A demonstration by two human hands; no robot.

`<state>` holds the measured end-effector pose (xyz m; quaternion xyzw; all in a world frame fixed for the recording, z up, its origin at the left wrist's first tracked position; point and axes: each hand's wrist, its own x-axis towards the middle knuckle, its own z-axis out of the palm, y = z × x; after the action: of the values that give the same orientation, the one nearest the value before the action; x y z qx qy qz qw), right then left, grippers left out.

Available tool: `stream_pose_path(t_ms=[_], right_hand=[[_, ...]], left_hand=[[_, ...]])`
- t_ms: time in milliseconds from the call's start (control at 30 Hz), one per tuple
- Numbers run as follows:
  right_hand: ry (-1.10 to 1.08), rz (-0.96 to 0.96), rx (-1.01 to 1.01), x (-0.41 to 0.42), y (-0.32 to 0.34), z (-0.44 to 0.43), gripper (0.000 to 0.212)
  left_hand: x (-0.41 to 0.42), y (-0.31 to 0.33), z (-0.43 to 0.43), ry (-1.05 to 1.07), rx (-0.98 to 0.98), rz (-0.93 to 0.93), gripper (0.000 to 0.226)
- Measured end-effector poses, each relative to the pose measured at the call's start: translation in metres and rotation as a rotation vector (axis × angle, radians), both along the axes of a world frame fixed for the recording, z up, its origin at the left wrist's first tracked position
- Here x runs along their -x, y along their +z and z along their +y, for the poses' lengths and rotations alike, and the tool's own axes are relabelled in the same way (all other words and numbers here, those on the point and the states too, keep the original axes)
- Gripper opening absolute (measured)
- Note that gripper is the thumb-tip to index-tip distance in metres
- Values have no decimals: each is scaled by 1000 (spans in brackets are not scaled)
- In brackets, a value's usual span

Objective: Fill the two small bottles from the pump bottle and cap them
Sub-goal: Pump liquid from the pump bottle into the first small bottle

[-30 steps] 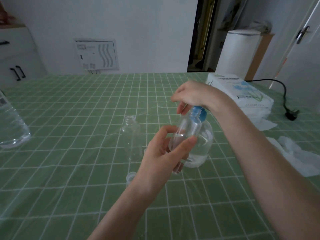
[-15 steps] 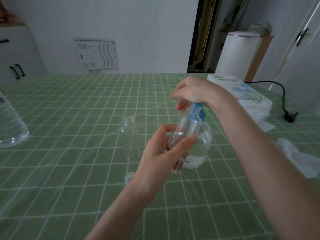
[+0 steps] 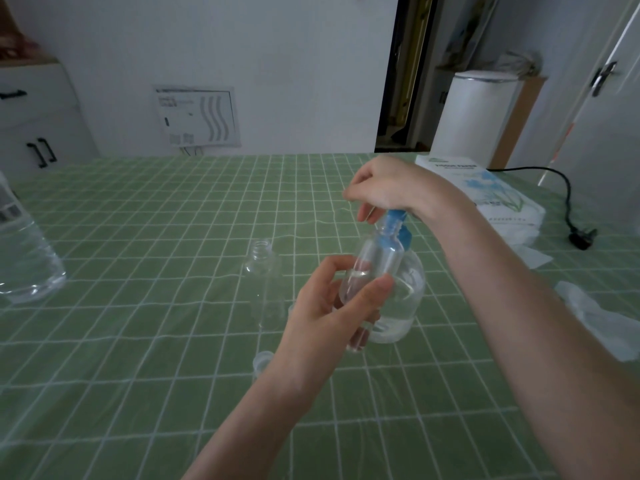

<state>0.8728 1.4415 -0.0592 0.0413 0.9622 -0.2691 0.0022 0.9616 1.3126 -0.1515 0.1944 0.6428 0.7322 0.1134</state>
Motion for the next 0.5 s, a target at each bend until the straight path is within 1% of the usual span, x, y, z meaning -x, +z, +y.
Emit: stream_pose_path(t_ms=[233, 400, 500], right_hand=[[-14, -36, 5, 0, -2, -1, 34], [-13, -78, 13, 0, -11, 0, 30], [-15, -67, 23, 0, -12, 0, 31]], left_hand=[[2, 0, -1, -2, -2, 2, 41], [2, -2, -2, -8, 9, -3, 40], [3, -3, -2, -9, 18, -2, 38]])
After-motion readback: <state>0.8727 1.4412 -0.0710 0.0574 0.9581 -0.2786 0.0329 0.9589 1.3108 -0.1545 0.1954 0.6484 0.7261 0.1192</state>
